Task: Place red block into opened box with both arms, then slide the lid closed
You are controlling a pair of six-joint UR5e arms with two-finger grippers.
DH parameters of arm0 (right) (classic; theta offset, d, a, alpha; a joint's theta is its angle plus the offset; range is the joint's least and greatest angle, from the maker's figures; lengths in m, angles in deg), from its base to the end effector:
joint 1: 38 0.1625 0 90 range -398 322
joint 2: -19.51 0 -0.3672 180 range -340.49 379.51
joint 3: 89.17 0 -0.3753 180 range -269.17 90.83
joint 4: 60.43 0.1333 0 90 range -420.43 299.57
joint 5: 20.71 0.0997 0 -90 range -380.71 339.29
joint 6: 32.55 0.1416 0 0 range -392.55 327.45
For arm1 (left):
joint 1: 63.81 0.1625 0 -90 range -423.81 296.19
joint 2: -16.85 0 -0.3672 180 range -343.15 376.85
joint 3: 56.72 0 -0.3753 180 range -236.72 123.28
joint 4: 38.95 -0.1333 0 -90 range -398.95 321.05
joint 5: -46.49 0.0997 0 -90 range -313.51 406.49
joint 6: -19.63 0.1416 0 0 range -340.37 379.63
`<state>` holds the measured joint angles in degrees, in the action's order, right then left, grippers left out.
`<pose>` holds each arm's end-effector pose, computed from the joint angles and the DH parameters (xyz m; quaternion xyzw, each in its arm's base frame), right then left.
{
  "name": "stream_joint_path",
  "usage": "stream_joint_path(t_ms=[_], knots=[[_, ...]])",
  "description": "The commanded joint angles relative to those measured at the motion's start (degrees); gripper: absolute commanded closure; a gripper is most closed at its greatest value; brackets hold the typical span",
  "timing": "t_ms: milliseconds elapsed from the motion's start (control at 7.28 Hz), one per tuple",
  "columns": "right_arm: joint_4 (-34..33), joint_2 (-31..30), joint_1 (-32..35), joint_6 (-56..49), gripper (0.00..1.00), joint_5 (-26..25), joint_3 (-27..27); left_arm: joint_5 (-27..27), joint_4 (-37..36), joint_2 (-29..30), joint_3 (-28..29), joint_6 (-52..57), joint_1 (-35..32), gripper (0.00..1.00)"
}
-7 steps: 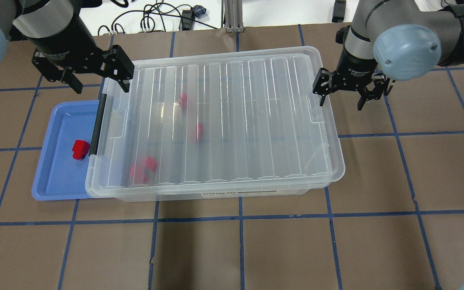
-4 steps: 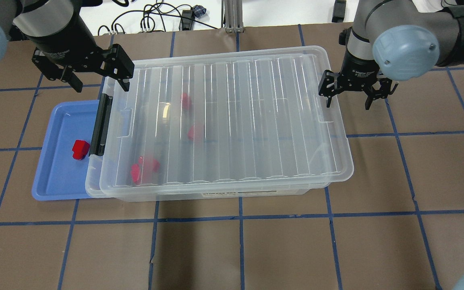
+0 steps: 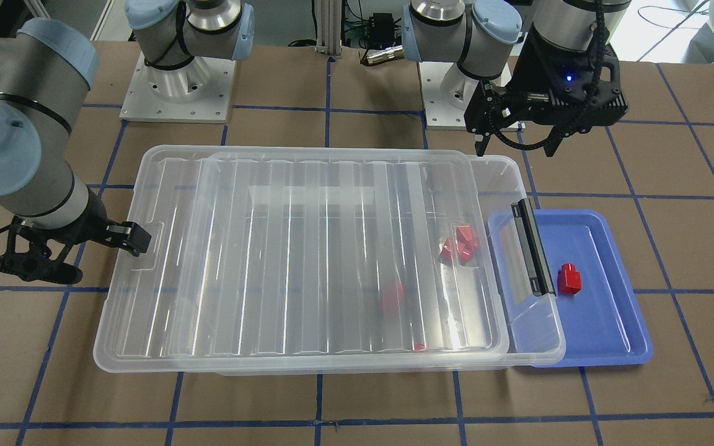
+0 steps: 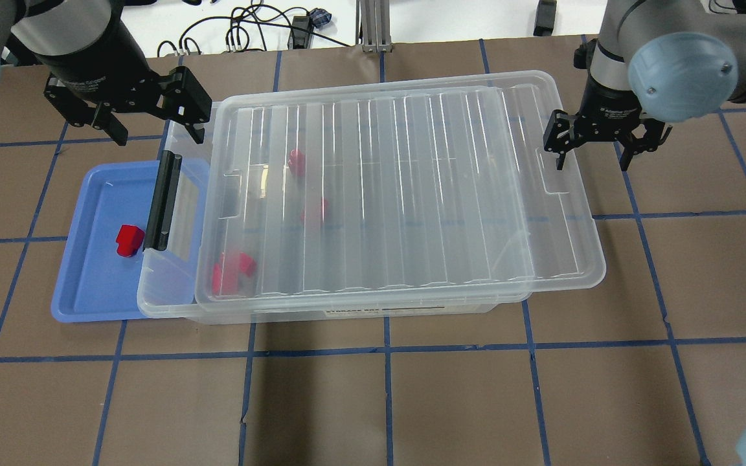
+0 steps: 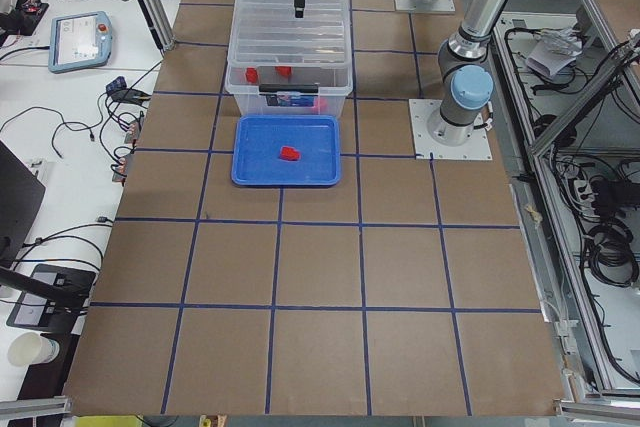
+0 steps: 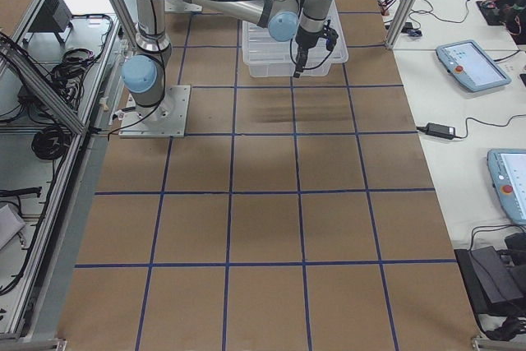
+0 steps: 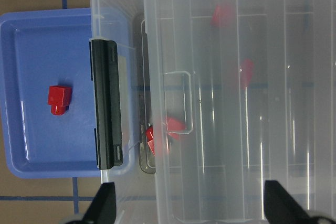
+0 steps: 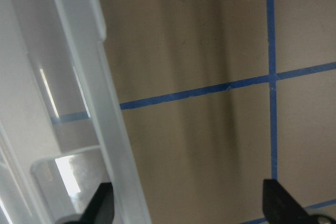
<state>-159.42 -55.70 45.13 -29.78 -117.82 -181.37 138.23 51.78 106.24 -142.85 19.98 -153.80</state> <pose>0.0513 -0.5419 0.2549 -0.0793 -0.9925 -0.0718 0.0593 -0.1289 -0.4790 0.4243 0.0025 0.9993 -0.0327 0.0153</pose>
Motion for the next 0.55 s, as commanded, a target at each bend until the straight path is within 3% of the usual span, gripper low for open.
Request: stream_joint_path(t_ms=[0,137,412], knots=[[0.0,-0.1,-2.7,-3.5,0.00,-0.1,0.0,0.1,-2.8,1.1,0.1,0.3,0.3,0.00],[-0.1,-0.1,-3.2,-4.5,0.00,-0.2,0.0,0.5,-2.4,1.1,-0.4,0.3,1.8,0.00],[0.0,-0.3,-4.4,-9.4,0.00,-2.2,0.1,-0.7,2.5,2.7,-1.6,2.6,13.6,0.00]])
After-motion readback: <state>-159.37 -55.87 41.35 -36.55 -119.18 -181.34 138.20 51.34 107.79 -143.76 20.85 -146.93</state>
